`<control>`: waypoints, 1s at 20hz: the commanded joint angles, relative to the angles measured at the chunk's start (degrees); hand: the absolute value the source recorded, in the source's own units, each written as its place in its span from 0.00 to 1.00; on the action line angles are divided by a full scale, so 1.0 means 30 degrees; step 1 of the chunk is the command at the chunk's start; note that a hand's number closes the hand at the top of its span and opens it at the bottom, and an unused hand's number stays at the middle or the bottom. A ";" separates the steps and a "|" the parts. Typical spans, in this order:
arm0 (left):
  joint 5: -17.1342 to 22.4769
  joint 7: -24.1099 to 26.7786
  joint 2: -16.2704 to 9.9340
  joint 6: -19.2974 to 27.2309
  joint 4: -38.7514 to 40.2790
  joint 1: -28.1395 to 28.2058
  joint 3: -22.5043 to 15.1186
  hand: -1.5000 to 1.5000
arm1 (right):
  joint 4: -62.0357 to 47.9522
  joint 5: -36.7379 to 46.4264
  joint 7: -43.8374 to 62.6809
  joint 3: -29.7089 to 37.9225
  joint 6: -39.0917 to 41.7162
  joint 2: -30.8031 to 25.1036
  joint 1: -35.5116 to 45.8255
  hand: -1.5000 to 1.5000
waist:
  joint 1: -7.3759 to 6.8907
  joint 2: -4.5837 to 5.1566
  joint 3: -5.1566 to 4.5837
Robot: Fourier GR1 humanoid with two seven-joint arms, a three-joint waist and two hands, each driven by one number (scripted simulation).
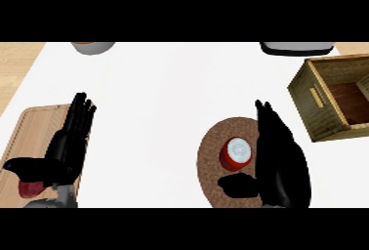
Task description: Pick the can from the placemat and place it in the basket
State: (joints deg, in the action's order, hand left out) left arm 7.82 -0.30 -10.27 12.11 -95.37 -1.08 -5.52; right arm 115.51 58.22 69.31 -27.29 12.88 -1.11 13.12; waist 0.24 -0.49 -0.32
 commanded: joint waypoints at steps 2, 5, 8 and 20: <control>0.0179 0.0653 -0.0137 -0.0545 0.0156 0.0502 0.0077 0.50 | -0.0147 0.0052 0.5269 0.0134 0.3825 0.0352 0.0802 0.00 | -0.0124 0.0062 0.0016; -0.0091 0.0631 0.0094 -0.0161 0.0075 0.0464 0.0018 0.50 | -0.0110 -0.0361 0.5274 0.0770 0.4156 0.0354 0.0739 0.00 | -0.0121 0.0087 0.0034; -0.0247 0.0330 0.0445 0.0040 -0.0063 0.0163 -0.0263 0.50 | -0.0405 -0.0164 0.5264 0.0212 0.3171 0.0355 0.0440 0.00 | -0.0094 0.0110 0.0072; -0.0261 -0.0424 0.0335 0.0042 0.0210 -0.1046 0.0491 0.50 | -0.2032 0.0176 0.4204 -0.0587 0.0950 0.0356 0.0257 0.00 | -0.0059 0.0172 0.0089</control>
State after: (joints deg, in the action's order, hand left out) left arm 6.64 -1.58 -9.17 12.43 -97.26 -1.20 -5.75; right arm 110.71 58.19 69.82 -27.94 15.27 -0.79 12.29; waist -0.26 -0.08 -0.05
